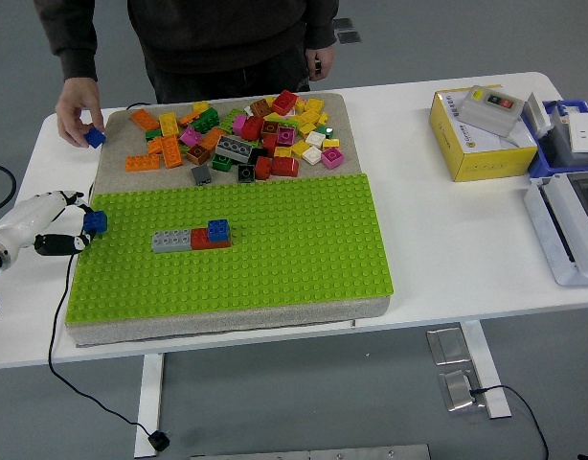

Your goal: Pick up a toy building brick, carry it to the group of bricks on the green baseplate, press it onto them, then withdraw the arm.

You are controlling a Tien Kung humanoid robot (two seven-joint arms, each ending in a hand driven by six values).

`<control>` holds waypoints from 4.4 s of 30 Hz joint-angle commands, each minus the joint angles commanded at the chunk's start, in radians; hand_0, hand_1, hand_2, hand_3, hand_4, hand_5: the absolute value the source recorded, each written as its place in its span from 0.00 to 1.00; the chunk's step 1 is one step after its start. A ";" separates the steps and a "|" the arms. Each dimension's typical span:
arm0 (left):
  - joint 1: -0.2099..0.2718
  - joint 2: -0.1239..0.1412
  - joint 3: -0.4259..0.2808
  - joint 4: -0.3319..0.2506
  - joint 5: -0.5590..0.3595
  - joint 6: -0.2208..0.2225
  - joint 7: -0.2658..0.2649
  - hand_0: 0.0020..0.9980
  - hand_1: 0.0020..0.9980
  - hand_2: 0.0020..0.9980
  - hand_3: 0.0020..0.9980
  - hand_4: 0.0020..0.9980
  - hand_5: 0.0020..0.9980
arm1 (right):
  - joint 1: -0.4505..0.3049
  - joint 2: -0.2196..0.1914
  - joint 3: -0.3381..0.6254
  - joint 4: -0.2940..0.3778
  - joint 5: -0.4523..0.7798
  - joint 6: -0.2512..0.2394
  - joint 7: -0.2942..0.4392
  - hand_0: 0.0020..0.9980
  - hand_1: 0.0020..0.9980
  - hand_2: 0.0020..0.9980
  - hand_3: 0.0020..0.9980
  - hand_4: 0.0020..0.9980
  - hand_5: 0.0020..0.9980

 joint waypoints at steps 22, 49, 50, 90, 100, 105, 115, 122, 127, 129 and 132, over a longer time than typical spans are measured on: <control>0.116 -0.080 -0.256 -0.310 0.163 -0.034 0.125 1.00 1.00 1.00 0.59 0.52 0.26 | -0.018 0.003 -0.014 -0.003 0.024 0.010 0.007 0.66 0.61 0.69 0.69 0.47 1.00; 0.084 -0.192 -0.217 -0.252 0.192 -0.072 0.227 1.00 1.00 1.00 0.60 0.54 0.28 | -0.015 0.002 -0.024 -0.007 0.048 0.014 0.018 0.66 0.61 0.69 0.69 0.48 1.00; 0.083 -0.196 -0.214 -0.252 0.190 -0.074 0.230 1.00 1.00 1.00 0.60 0.54 0.28 | -0.015 0.002 -0.026 -0.007 0.051 0.015 0.019 0.66 0.61 0.69 0.69 0.48 1.00; 0.047 -0.233 -0.150 -0.216 0.167 -0.083 0.243 1.00 1.00 1.00 0.60 0.54 0.29 | -0.009 0.005 -0.034 -0.008 0.061 0.016 0.024 0.66 0.61 0.69 0.68 0.49 1.00; 0.045 -0.236 -0.140 -0.211 0.160 -0.083 0.241 1.00 1.00 1.00 0.61 0.54 0.30 | -0.010 0.005 -0.038 -0.008 0.066 0.015 0.028 0.66 0.61 0.69 0.68 0.50 1.00; 0.045 -0.237 -0.137 -0.206 0.156 -0.080 0.236 1.00 1.00 1.00 0.61 0.54 0.30 | -0.011 0.005 -0.041 -0.008 0.068 0.015 0.030 0.66 0.61 0.69 0.68 0.50 1.00; 0.041 -0.235 -0.138 -0.204 0.158 -0.086 0.238 1.00 1.00 1.00 0.74 0.56 0.30 | -0.011 0.005 -0.047 -0.009 0.075 0.014 0.037 0.66 0.59 0.68 0.68 0.50 1.00; 0.039 -0.234 -0.138 -0.204 0.160 -0.091 0.239 1.00 1.00 1.00 0.80 0.57 0.30 | -0.010 0.005 -0.053 -0.009 0.082 0.014 0.042 0.66 0.59 0.68 0.68 0.50 1.00; 0.037 -0.231 -0.139 -0.207 0.162 -0.094 0.240 1.00 1.00 1.00 0.80 0.58 0.31 | -0.010 0.005 -0.053 -0.011 0.082 0.014 0.044 0.64 0.59 0.68 0.68 0.50 1.00; 0.036 -0.230 -0.140 -0.209 0.163 -0.096 0.241 1.00 1.00 1.00 0.80 0.58 0.31 | -0.010 0.006 -0.052 -0.011 0.081 0.013 0.044 0.64 0.59 0.68 0.68 0.50 1.00; 0.035 -0.227 -0.142 -0.214 0.163 -0.098 0.241 1.00 1.00 1.00 0.80 0.58 0.31 | -0.010 0.005 -0.051 -0.011 0.079 0.013 0.044 0.64 0.59 0.68 0.68 0.50 1.00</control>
